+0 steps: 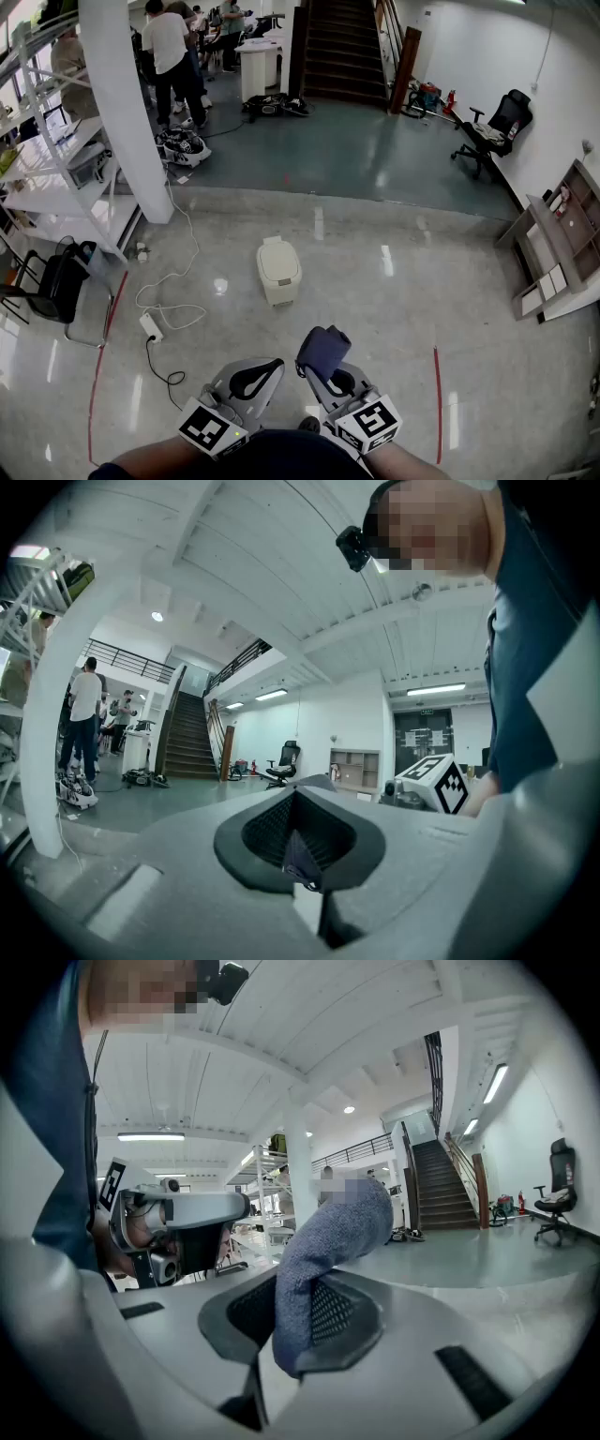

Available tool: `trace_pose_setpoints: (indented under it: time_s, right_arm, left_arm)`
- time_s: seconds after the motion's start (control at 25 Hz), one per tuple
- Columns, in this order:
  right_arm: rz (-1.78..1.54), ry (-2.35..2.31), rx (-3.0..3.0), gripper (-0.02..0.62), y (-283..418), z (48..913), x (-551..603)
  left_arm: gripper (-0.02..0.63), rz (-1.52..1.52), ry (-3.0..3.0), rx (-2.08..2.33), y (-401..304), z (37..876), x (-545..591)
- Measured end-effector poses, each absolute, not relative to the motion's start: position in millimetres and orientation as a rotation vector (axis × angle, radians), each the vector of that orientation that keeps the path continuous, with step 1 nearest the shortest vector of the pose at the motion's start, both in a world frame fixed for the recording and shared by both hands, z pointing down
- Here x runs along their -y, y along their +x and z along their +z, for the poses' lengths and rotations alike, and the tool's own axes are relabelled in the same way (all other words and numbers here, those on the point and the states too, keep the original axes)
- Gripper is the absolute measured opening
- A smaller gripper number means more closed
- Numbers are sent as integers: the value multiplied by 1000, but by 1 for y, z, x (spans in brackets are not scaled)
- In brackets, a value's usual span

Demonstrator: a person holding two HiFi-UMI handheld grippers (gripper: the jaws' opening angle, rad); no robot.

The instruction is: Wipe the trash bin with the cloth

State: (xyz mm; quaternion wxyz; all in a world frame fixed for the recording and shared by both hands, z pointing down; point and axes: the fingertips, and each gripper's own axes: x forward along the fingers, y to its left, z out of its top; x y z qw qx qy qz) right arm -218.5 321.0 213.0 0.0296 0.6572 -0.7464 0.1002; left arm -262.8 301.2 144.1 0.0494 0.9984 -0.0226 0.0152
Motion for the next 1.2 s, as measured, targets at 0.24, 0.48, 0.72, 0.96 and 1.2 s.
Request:
trace_pose_setpoints:
  time_s: [0.24, 0.48, 0.72, 0.96, 1.2]
  right_arm:
    - [315, 2021, 2298, 51, -216, 216, -324]
    - [326, 2037, 2315, 52, -203, 216, -327]
    - [317, 2006, 2350, 52, -182, 218, -335]
    - [318, 1985, 2355, 52, -146, 225, -343]
    - [341, 1982, 2354, 52, -113, 230, -337]
  left_arm:
    - [-3, 34, 3059, 48, -260, 142, -303]
    - [-3, 61, 3042, 59, -247, 147, -307]
    - [-3, 42, 3056, 75, -223, 145, -317]
    - [-3, 63, 3057, 124, -192, 153, -325]
    - [-3, 21, 3081, 138, -162, 151, -315]
